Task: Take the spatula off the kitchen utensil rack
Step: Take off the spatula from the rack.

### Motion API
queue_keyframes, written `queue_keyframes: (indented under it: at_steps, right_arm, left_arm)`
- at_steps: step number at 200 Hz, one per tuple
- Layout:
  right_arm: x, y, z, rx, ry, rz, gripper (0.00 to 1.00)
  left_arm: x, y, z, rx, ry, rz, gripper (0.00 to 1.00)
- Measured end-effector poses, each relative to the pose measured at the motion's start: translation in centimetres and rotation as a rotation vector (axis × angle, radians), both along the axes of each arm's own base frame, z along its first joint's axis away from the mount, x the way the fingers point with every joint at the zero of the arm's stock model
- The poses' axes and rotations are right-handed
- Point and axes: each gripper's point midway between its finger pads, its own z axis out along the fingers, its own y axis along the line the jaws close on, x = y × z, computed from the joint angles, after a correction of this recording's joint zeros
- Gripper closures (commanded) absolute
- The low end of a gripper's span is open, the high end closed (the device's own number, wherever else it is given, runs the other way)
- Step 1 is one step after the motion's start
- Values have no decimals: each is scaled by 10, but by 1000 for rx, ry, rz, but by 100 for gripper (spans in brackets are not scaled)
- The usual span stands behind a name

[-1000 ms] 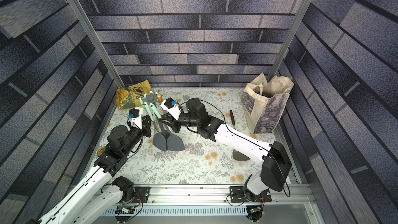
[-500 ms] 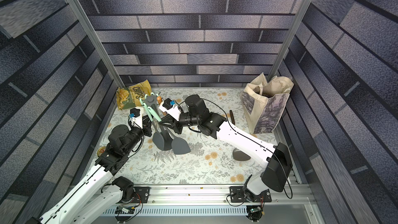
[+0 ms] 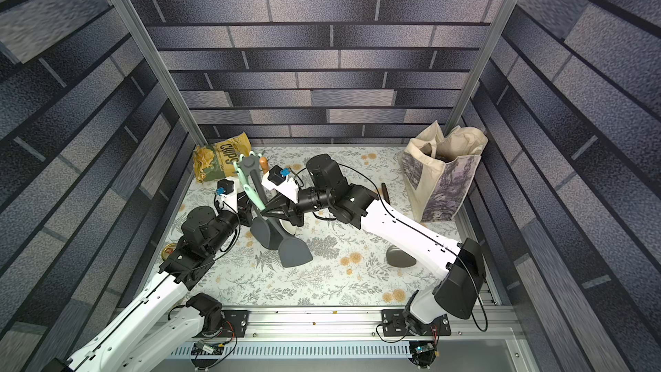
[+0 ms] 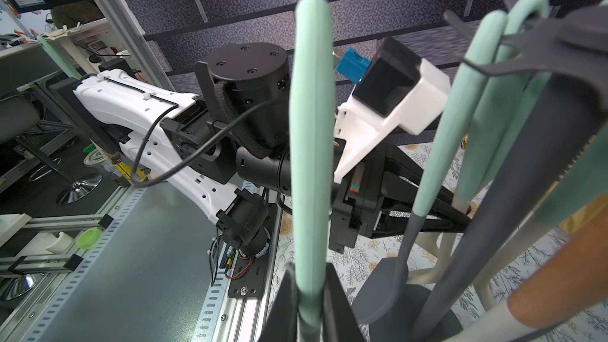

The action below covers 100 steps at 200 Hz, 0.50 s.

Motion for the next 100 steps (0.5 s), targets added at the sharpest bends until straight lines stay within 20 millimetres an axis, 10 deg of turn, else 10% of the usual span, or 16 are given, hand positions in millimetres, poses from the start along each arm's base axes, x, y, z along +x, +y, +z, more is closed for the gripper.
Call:
queue_keyframes:
  at_steps: [100]
  right_arm:
    - [41,-42,-10,-47,25,-168,100]
  left_arm:
    - [0,0,0,0,0,0,89]
